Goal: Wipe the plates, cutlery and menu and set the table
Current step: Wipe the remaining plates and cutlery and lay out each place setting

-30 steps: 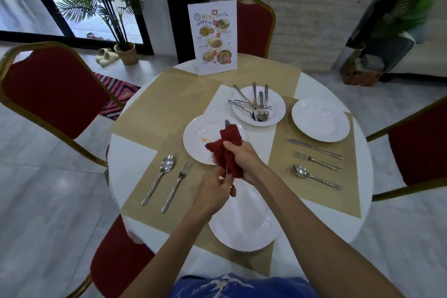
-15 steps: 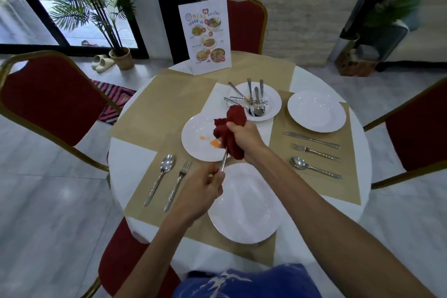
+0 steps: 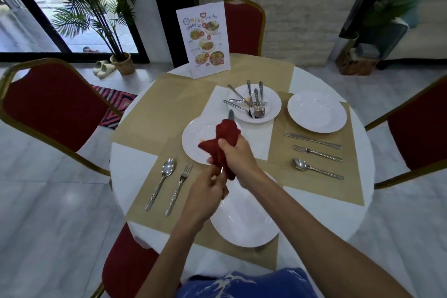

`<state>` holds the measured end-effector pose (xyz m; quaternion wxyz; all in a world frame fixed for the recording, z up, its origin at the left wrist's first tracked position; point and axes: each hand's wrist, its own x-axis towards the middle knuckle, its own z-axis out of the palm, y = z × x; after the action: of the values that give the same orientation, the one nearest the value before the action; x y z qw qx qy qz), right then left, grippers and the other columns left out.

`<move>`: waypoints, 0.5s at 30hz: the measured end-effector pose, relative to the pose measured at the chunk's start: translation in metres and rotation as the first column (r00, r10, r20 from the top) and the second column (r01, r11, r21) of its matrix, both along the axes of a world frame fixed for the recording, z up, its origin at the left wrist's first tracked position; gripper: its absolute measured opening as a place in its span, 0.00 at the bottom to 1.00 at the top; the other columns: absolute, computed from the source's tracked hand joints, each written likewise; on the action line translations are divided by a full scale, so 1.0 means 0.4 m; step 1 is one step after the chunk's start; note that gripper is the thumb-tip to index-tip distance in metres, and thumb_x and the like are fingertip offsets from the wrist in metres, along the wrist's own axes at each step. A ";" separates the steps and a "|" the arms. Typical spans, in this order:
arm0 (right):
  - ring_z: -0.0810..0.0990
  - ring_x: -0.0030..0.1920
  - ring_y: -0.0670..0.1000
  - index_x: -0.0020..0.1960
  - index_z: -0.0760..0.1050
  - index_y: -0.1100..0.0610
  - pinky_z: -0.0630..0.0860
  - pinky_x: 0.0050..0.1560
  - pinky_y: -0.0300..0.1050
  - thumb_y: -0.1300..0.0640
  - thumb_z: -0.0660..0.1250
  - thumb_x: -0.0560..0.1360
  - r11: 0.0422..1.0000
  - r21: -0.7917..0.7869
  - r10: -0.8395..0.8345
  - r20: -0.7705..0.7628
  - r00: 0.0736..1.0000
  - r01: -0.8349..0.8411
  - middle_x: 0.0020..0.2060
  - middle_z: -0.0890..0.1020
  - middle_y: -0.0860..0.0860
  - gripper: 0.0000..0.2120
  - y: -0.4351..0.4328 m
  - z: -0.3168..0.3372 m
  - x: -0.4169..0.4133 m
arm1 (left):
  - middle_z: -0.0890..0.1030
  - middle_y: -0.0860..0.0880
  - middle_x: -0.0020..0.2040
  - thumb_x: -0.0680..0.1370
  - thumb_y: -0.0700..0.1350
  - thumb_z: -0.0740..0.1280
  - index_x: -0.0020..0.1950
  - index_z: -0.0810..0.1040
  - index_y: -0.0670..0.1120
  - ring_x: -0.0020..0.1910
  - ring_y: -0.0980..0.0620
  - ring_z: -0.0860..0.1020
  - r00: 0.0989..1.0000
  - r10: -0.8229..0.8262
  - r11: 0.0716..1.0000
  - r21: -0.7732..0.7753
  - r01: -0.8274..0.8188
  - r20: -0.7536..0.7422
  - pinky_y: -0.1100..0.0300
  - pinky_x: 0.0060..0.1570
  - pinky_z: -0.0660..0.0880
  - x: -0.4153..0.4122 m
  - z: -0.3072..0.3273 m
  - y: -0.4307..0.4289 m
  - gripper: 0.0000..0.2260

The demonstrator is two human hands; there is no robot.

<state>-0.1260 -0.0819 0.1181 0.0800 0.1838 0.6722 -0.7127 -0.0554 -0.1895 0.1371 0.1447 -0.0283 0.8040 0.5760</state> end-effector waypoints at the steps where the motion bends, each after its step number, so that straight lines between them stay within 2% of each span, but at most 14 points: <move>1: 0.86 0.37 0.58 0.61 0.71 0.54 0.84 0.43 0.56 0.52 0.66 0.78 0.999 -0.034 -0.025 0.000 1.000 0.025 0.47 0.86 0.58 0.13 0.019 0.018 -0.013 | 0.76 0.53 0.30 0.83 0.46 0.62 0.46 0.75 0.46 0.31 0.53 0.73 1.000 -0.016 1.000 0.007 0.016 0.019 0.55 0.39 0.70 0.008 -0.003 -0.001 0.08; 3: 0.85 0.30 0.59 0.59 0.70 0.59 0.83 0.33 0.53 0.62 0.63 0.81 0.999 -0.023 -0.042 -0.009 0.999 0.042 0.46 0.85 0.64 0.08 0.070 0.042 -0.048 | 0.76 0.53 0.28 0.83 0.46 0.63 0.46 0.76 0.45 0.32 0.52 0.72 0.998 -0.042 0.999 0.033 0.041 0.049 0.55 0.39 0.70 0.023 -0.006 -0.002 0.08; 6: 0.86 0.34 0.63 0.56 0.73 0.59 0.84 0.39 0.62 0.62 0.64 0.79 0.991 0.068 -0.112 -0.040 0.993 0.115 0.43 0.86 0.63 0.06 0.126 0.057 -0.072 | 0.75 0.53 0.28 0.82 0.45 0.63 0.43 0.75 0.43 0.32 0.52 0.71 0.996 -0.060 0.997 0.043 0.058 0.058 0.57 0.38 0.68 0.025 0.007 -0.006 0.10; 9: 0.87 0.35 0.59 0.57 0.75 0.57 0.83 0.35 0.53 0.61 0.63 0.80 0.937 0.090 -0.336 -0.033 0.941 0.337 0.42 0.87 0.58 0.06 0.196 0.053 -0.085 | 0.75 0.53 0.27 0.82 0.44 0.63 0.41 0.76 0.44 0.30 0.55 0.72 1.000 -0.020 0.998 -0.053 0.022 0.022 0.59 0.38 0.70 0.026 0.012 -0.031 0.11; 11: 0.88 0.39 0.59 0.57 0.76 0.58 0.84 0.38 0.53 0.59 0.62 0.81 0.907 0.045 -0.420 0.004 0.908 0.419 0.43 0.87 0.59 0.07 0.219 0.048 -0.080 | 0.76 0.53 0.27 0.82 0.44 0.63 0.41 0.76 0.44 0.27 0.58 0.72 0.997 0.072 0.990 -0.121 -0.075 -0.022 0.62 0.35 0.69 0.027 0.004 -0.046 0.11; 12: 0.88 0.42 0.60 0.56 0.75 0.58 0.85 0.43 0.56 0.58 0.61 0.81 0.928 0.008 -0.373 0.024 0.927 0.373 0.43 0.87 0.59 0.07 0.202 0.045 -0.067 | 0.76 0.52 0.27 0.82 0.44 0.62 0.41 0.76 0.44 0.26 0.59 0.71 0.991 0.127 0.982 -0.133 -0.131 -0.038 0.60 0.34 0.68 0.023 0.000 -0.049 0.11; 14: 0.87 0.49 0.61 0.56 0.76 0.57 0.83 0.56 0.60 0.54 0.61 0.82 0.985 -0.027 -0.173 0.014 0.985 0.173 0.47 0.87 0.59 0.09 0.122 0.037 -0.023 | 0.77 0.52 0.27 0.83 0.45 0.62 0.41 0.77 0.45 0.27 0.59 0.72 0.985 0.167 0.979 -0.115 -0.171 -0.042 0.59 0.35 0.69 0.010 -0.002 -0.042 0.12; 15: 0.87 0.49 0.60 0.59 0.76 0.58 0.82 0.56 0.58 0.55 0.60 0.83 0.995 -0.064 -0.084 -0.017 0.996 0.083 0.49 0.87 0.59 0.10 0.075 0.036 0.006 | 0.78 0.52 0.28 0.83 0.46 0.62 0.41 0.78 0.46 0.28 0.58 0.74 0.991 0.127 0.986 -0.102 -0.130 -0.042 0.59 0.35 0.70 0.003 0.000 -0.034 0.12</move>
<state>-0.1234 -0.0519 0.1327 0.0495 0.2022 0.6419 -0.7380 -0.0543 -0.2032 0.1372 0.0914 -0.0775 0.8320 0.5416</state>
